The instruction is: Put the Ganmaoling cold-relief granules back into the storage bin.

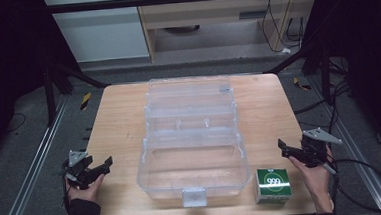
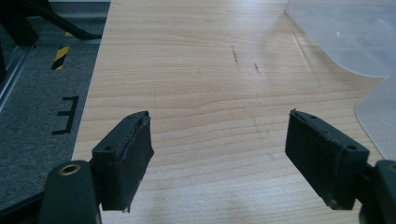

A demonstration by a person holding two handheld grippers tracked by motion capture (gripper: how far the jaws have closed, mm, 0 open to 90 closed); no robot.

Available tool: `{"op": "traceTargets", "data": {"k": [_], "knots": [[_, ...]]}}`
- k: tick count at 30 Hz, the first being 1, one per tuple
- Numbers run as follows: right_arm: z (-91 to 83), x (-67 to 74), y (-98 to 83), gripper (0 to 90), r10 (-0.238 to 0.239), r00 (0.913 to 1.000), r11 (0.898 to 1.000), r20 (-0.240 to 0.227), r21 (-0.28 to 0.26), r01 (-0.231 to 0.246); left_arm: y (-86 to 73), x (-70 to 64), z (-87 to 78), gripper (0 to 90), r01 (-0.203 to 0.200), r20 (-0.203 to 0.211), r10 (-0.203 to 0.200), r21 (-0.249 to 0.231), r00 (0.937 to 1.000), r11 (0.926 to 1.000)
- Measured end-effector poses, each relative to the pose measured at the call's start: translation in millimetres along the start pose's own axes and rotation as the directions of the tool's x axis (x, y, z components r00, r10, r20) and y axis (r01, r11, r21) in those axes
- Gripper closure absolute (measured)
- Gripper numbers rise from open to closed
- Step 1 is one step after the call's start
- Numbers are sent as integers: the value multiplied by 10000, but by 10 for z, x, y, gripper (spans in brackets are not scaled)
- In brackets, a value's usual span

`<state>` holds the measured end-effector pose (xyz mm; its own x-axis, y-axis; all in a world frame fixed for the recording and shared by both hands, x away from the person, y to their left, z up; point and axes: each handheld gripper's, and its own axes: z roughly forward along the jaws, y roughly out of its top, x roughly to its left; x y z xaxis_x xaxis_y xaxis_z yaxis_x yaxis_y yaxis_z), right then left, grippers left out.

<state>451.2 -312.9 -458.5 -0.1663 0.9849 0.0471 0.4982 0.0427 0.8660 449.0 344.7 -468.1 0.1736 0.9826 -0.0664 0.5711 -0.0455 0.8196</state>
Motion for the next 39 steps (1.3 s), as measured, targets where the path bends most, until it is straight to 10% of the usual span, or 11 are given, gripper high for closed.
{"op": "traceTargets", "data": {"k": [25, 39], "knots": [[-358, 188, 349, 91, -1409, 9884, 9895, -572, -415, 1387, -18, -59, 46, 225, -396, 202, 387, 478, 9990, 9981], [-463, 507, 745, 49, -3056, 9281, 9499, -2128, -11, 3126, -45, -75, 91, 224, -566, 220, 551, 730, 9982, 9957]]}}
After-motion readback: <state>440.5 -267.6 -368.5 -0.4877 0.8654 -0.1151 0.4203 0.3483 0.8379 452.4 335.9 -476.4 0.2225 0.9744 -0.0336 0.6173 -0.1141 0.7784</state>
